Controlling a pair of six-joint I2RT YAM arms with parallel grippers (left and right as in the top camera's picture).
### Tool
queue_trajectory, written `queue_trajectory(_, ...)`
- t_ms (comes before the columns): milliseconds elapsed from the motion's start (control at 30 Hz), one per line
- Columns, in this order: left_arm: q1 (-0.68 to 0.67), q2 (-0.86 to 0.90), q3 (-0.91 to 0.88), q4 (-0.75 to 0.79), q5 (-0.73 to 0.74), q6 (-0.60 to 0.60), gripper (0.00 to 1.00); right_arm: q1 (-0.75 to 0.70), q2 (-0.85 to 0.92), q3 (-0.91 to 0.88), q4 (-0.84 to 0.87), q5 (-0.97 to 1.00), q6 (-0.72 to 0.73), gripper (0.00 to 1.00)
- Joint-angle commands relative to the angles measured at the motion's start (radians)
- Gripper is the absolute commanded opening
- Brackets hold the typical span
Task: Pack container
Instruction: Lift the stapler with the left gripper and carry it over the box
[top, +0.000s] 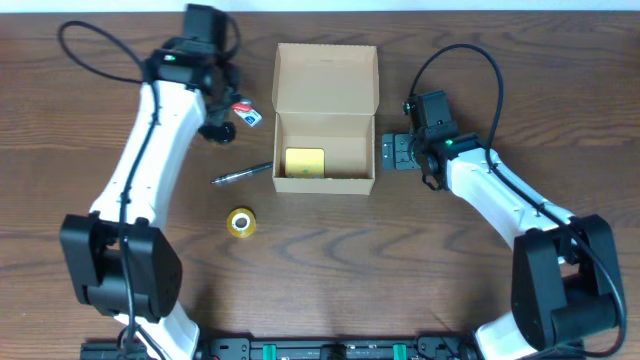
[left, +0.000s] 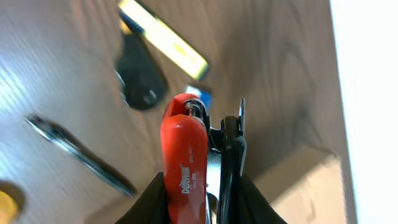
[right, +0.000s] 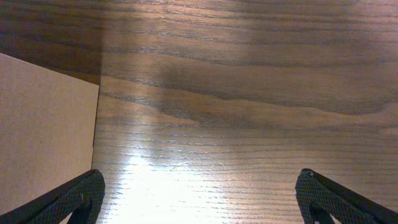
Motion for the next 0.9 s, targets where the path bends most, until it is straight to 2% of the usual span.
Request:
queue_trajectory(0,-0.054,0.005,0.018,0.019,-0.034,-0.093,0.06,-0.009,0.008,-0.003,-0.001,0.0,0.011,0.99)
queue_trajectory(400,-0.177,0.005,0.018,0.058,-0.034,-0.108,0.06,-0.009,0.008,-0.003,-0.001,0.0,0.011,0.99)
queue_trajectory(500,-0.21,0.006,0.018,0.112,-0.039,-0.118,0.06,-0.009,0.008,-0.003,-0.001,0.0,0.011,0.99)
queue_trajectory(700,-0.288,0.09,0.018,0.258,-0.029,-0.377,0.06,-0.009,0.008,-0.003,-0.001,0.0,0.011,0.99)
queue_trajectory(867,-0.311,0.142,0.018,0.309,0.031,-0.518,0.06,-0.009,0.008,-0.003,-0.001,0.0,0.011,0.99)
